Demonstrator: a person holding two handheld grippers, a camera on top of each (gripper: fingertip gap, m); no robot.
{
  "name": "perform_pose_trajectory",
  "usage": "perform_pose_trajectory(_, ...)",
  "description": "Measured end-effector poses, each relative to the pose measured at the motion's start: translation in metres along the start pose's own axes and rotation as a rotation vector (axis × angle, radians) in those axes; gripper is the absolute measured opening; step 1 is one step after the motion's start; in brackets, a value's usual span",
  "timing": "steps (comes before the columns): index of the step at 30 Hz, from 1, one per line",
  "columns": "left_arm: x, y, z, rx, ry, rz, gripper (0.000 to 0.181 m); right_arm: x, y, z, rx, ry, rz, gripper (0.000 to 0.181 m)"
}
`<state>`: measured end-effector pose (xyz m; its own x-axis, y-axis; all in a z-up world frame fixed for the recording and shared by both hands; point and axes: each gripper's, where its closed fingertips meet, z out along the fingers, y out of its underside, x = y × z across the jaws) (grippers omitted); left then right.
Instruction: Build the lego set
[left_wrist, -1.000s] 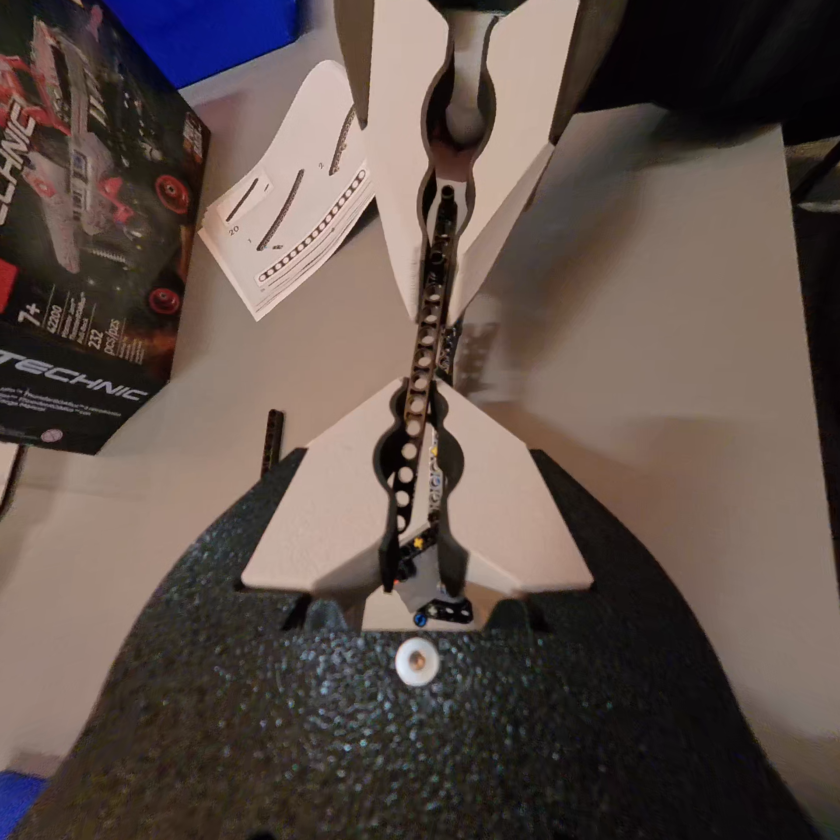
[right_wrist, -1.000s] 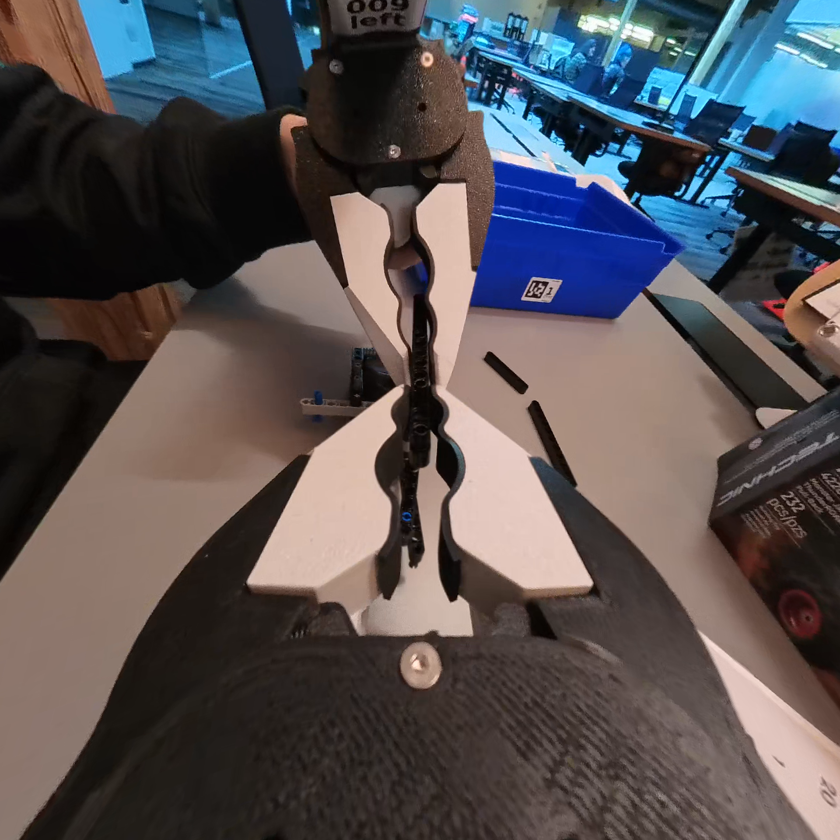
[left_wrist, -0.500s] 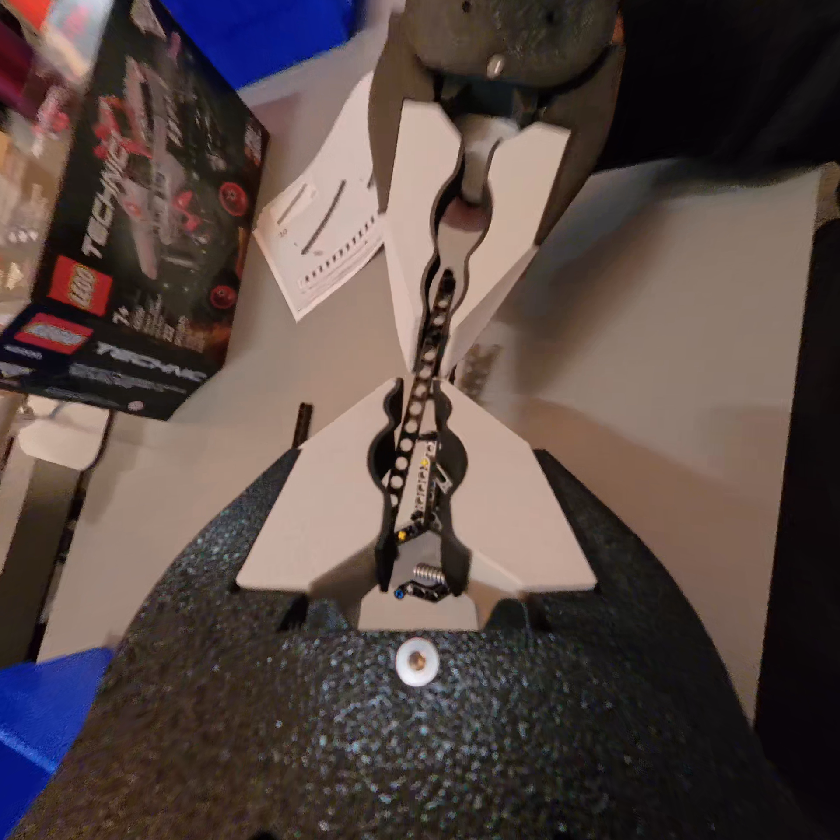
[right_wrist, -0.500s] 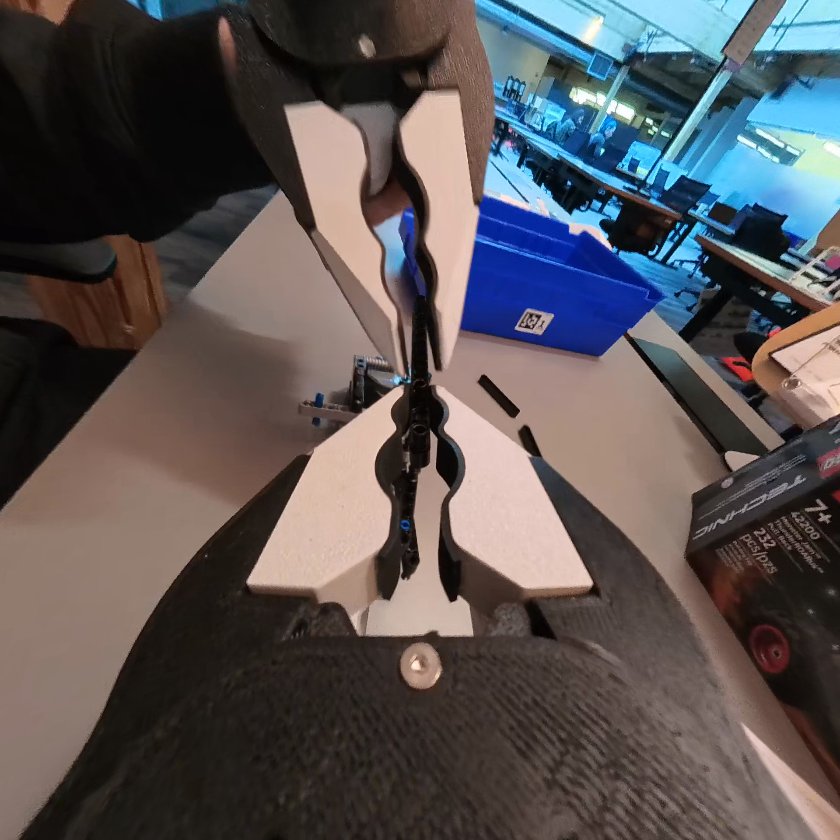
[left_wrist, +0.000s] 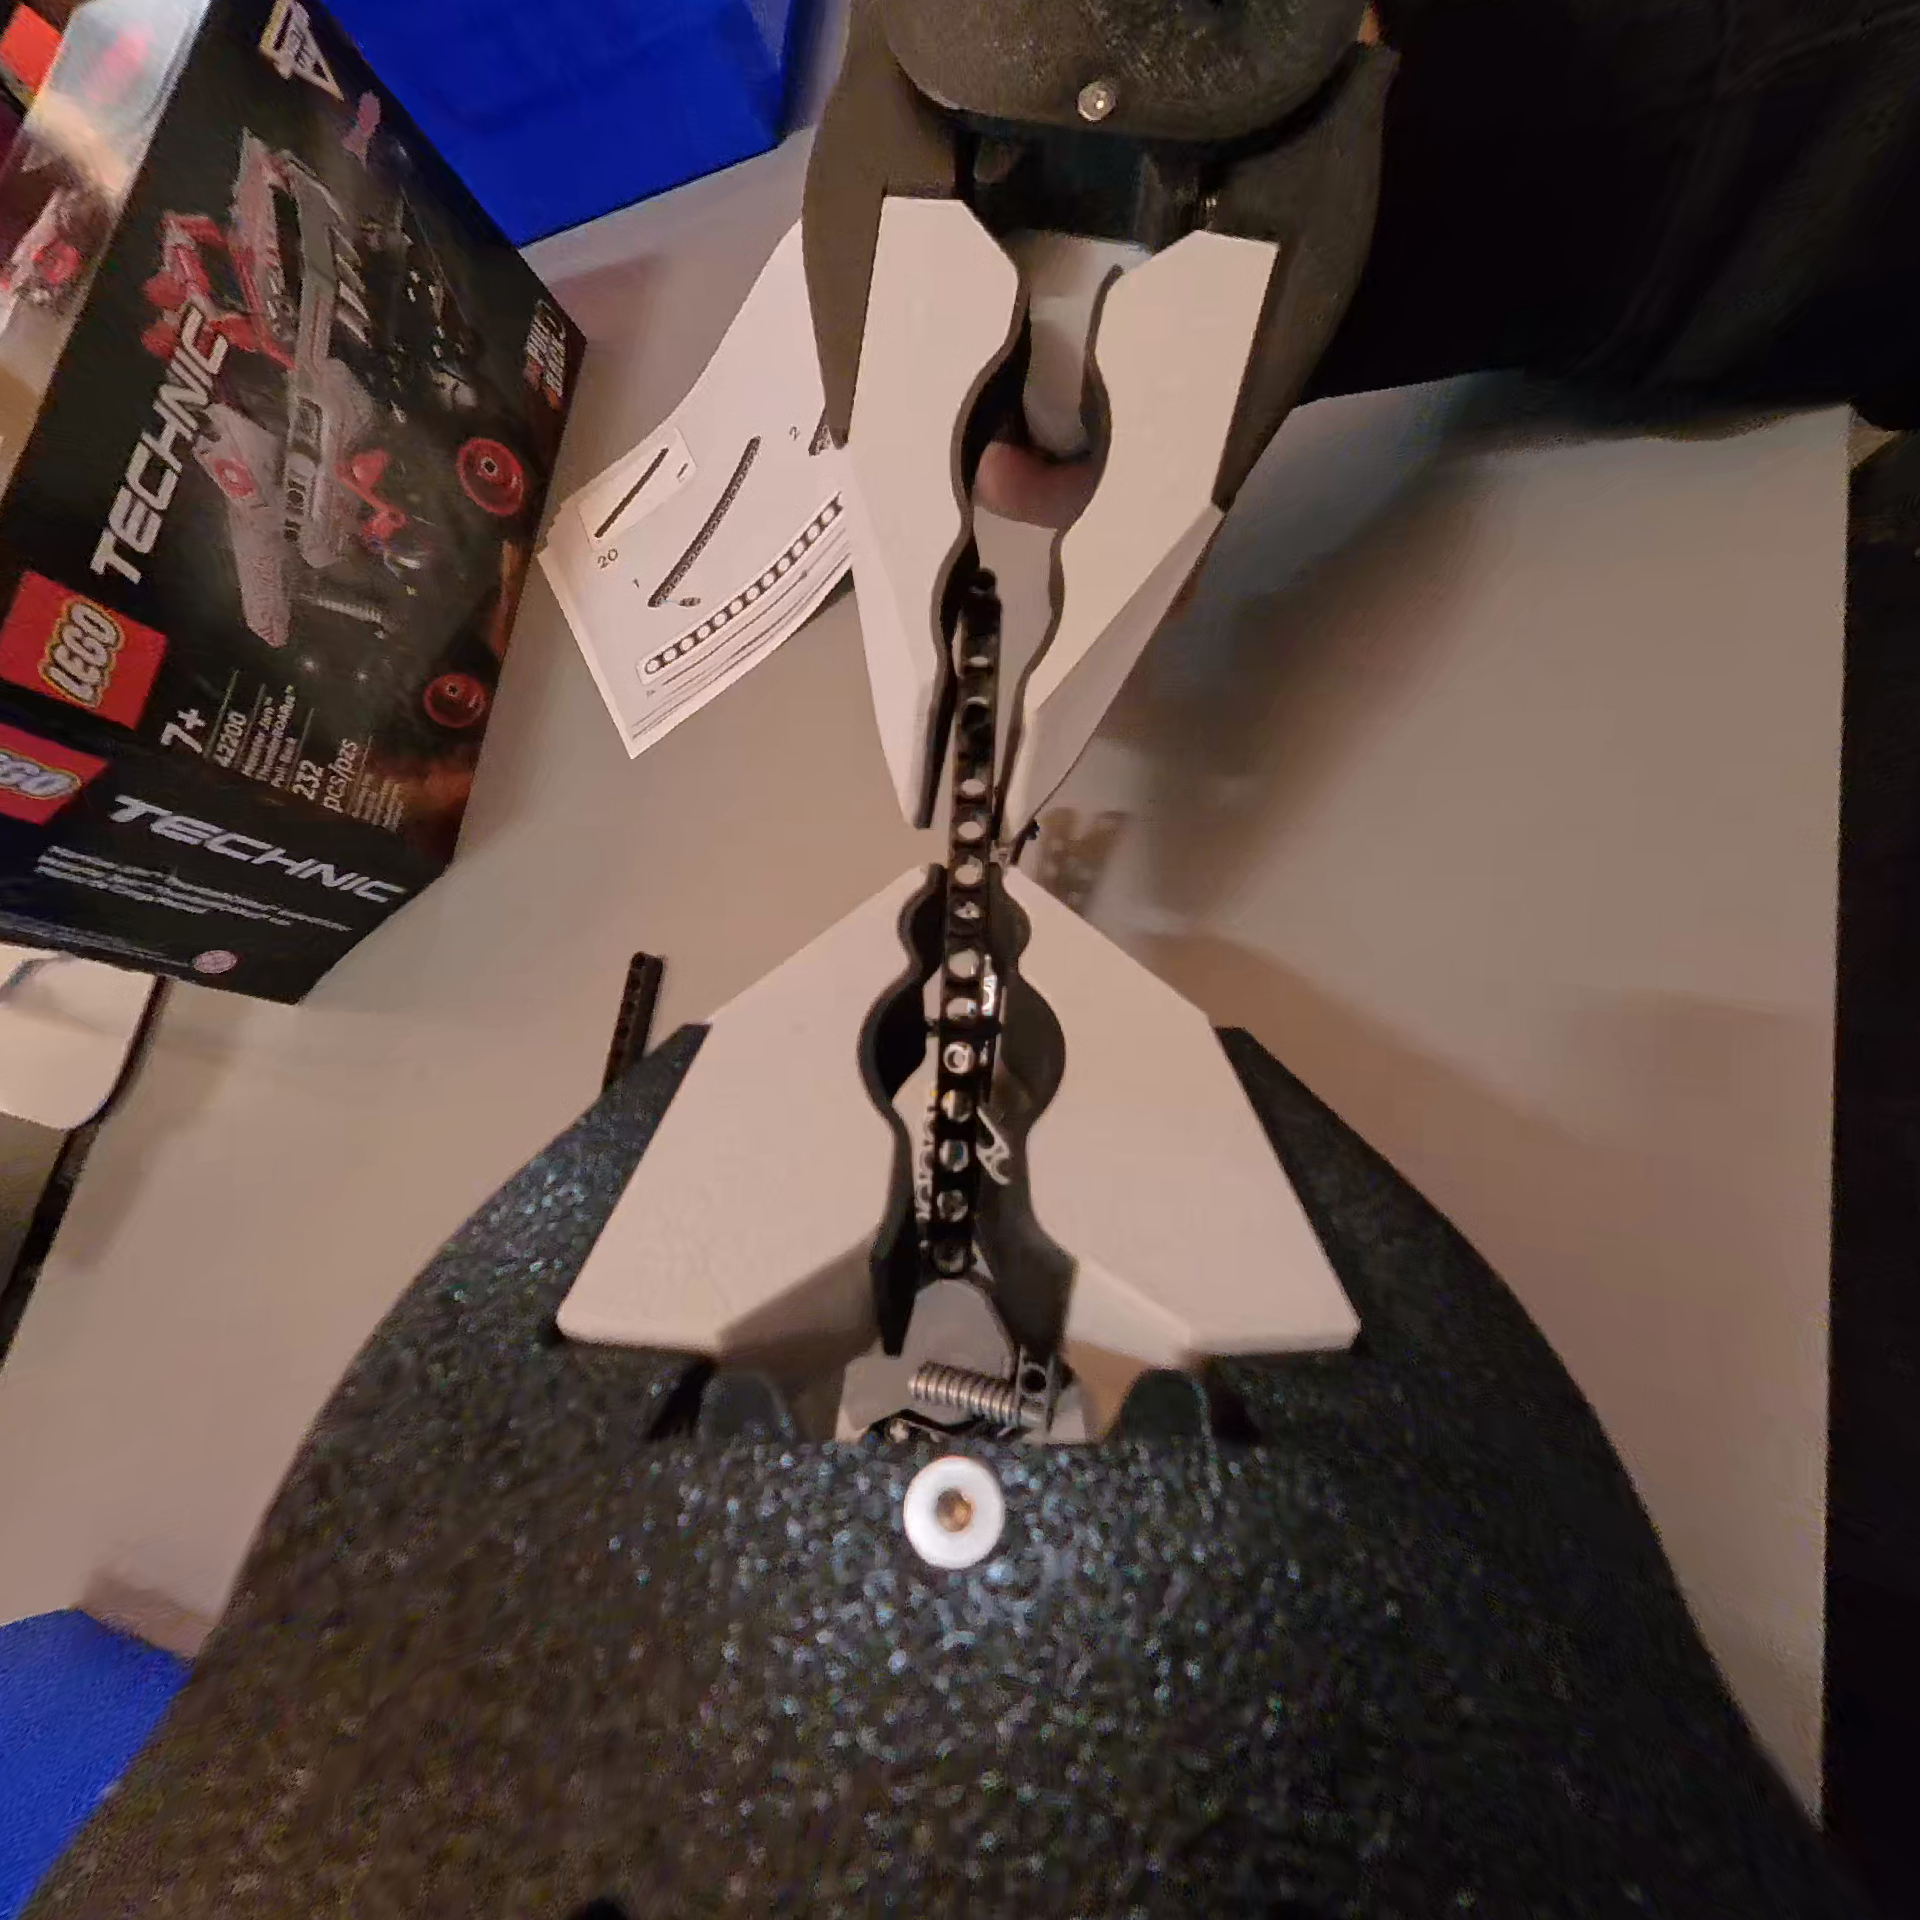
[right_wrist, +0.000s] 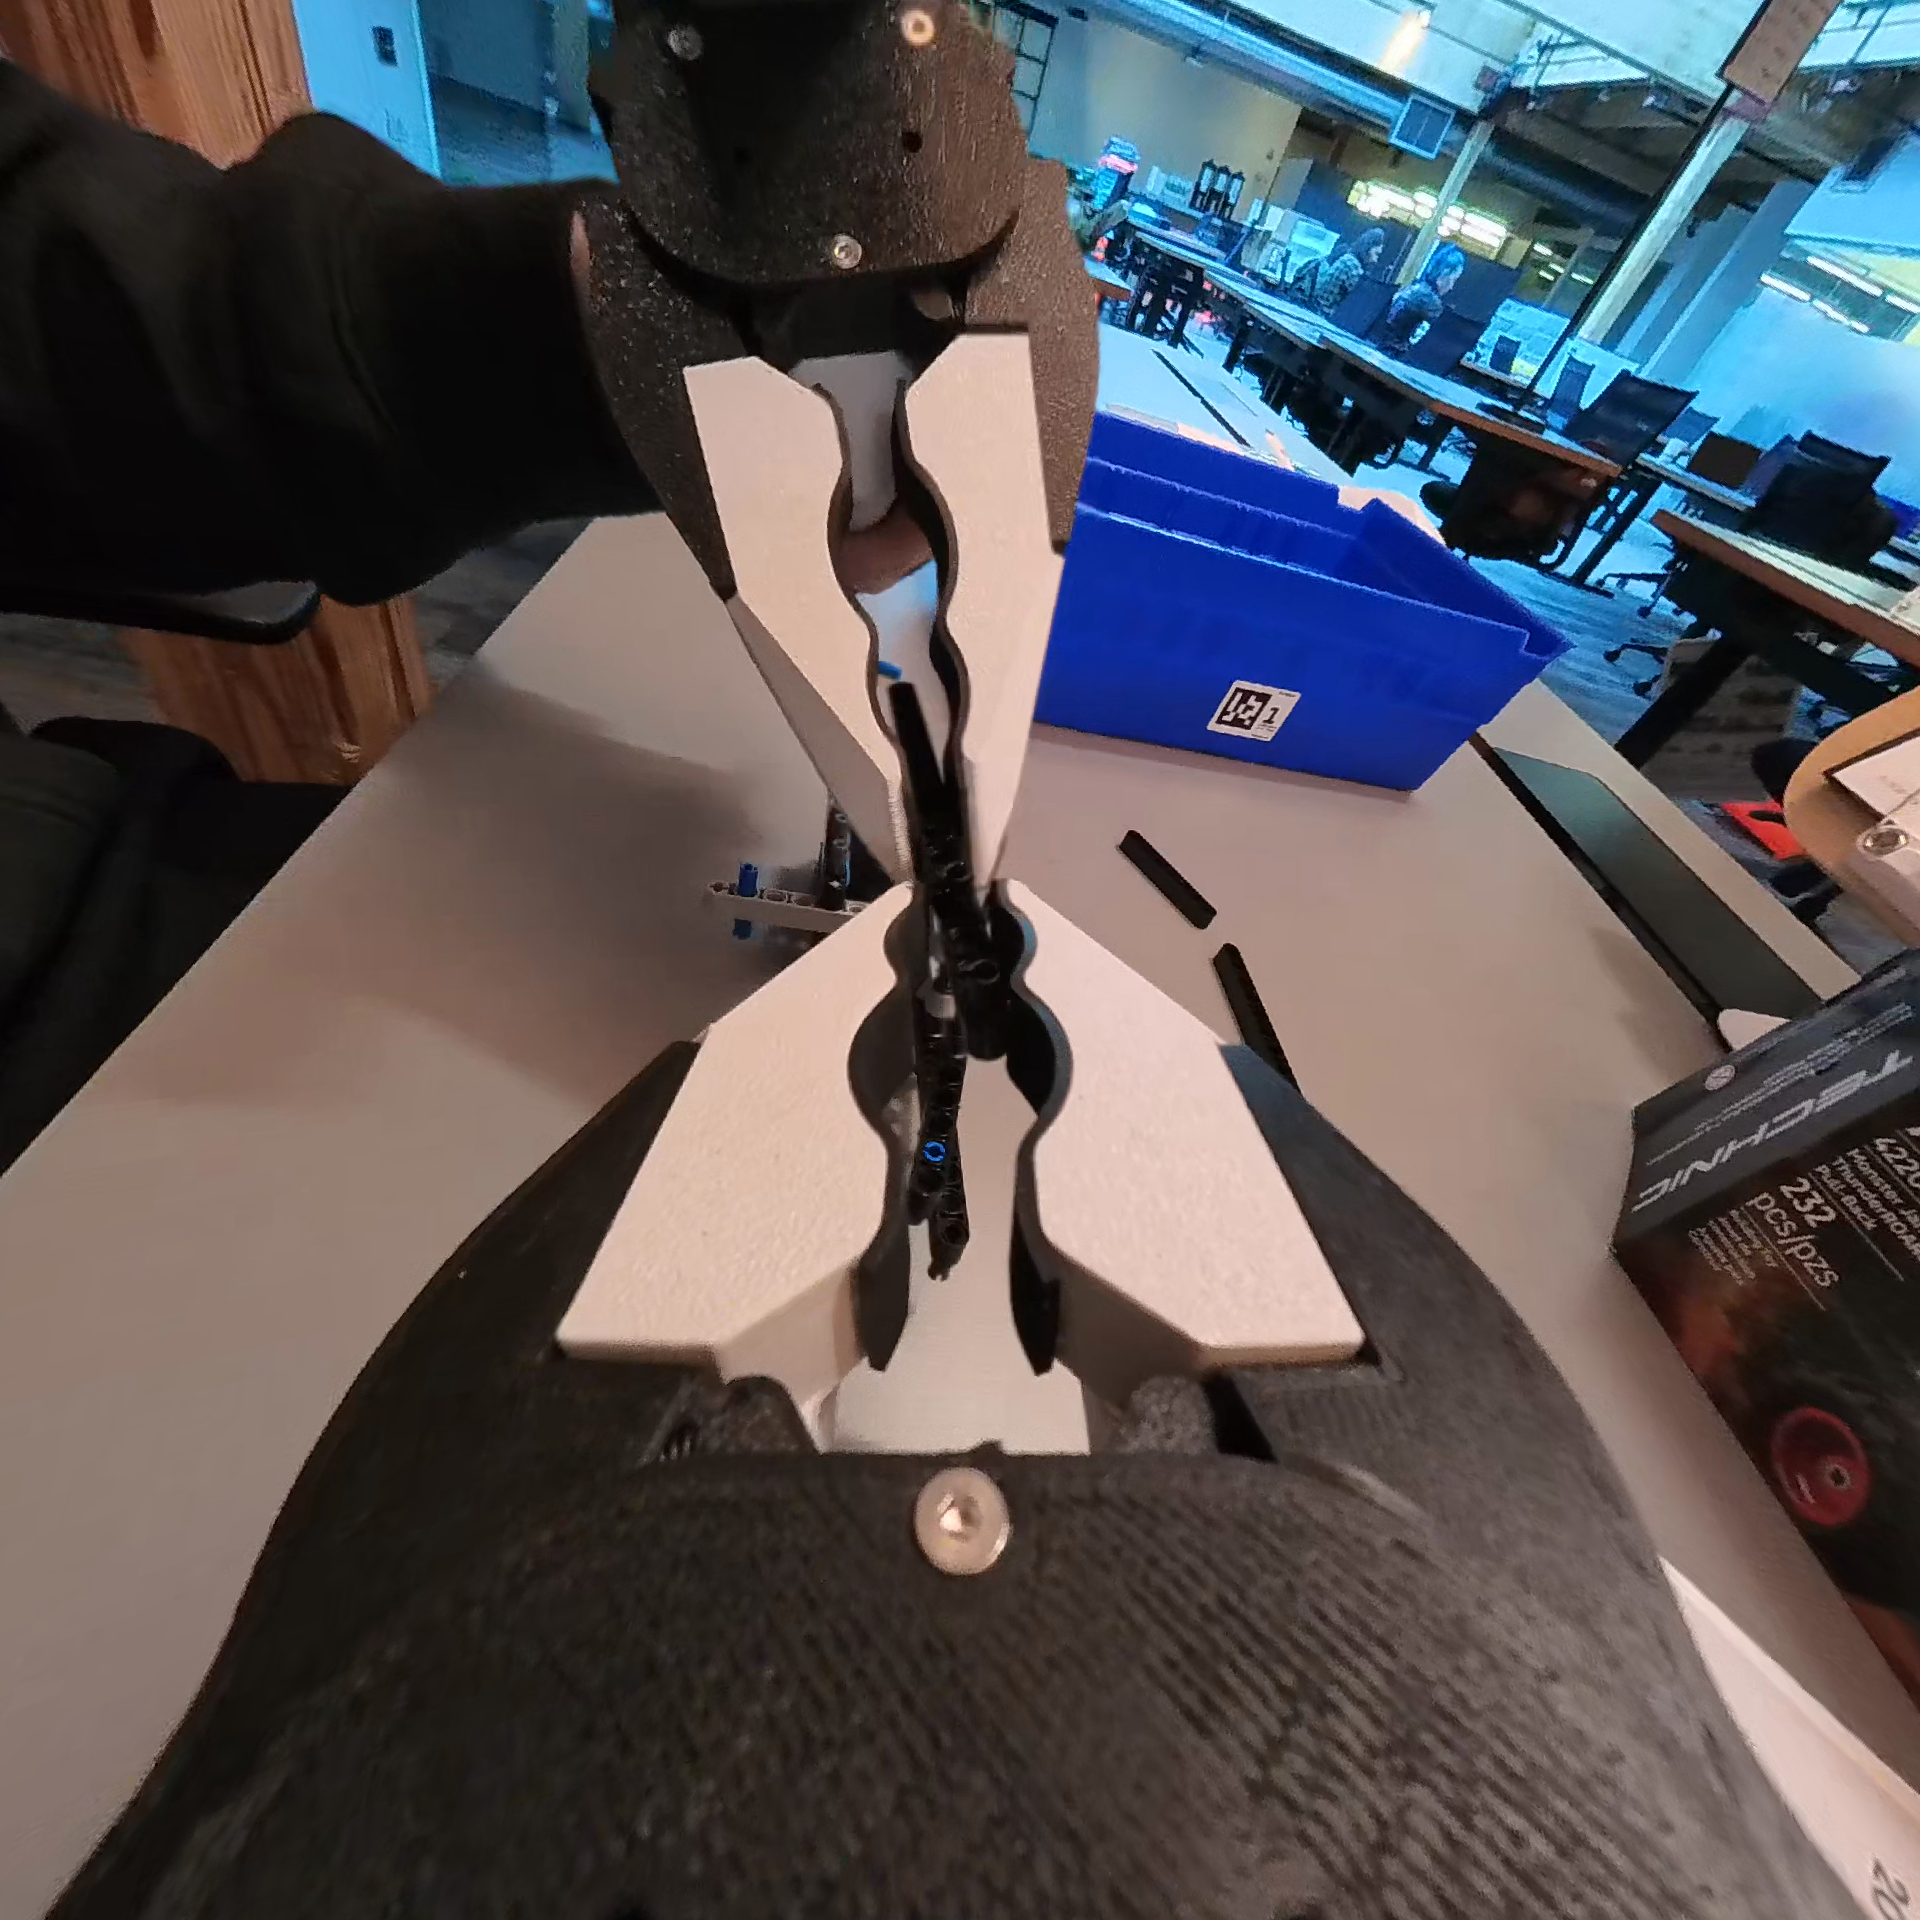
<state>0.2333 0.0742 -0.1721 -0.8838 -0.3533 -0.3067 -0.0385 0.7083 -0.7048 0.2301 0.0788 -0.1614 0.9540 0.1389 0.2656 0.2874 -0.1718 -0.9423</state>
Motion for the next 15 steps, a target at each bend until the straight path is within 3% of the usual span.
perform_pose_trajectory(1,-0.001,0.001,0.000,0.013,-0.002,-0.018,0.005,0.003,0.001,0.001,0.001,0.019,0.005,0.010)
perform_pose_trajectory(6,-0.017,0.011,-0.009,0.112,-0.039,-0.128,0.005,0.010,0.029,0.007,-0.126,0.055,0.116,0.044)
perform_pose_trajectory(9,-0.013,0.011,-0.007,0.132,0.008,-0.106,0.005,0.006,0.042,0.015,-0.184,0.033,0.189,0.042)
perform_pose_trajectory(15,-0.006,0.026,0.010,-0.032,0.059,0.023,0.005,0.002,0.059,0.019,-0.287,0.012,0.206,0.031)
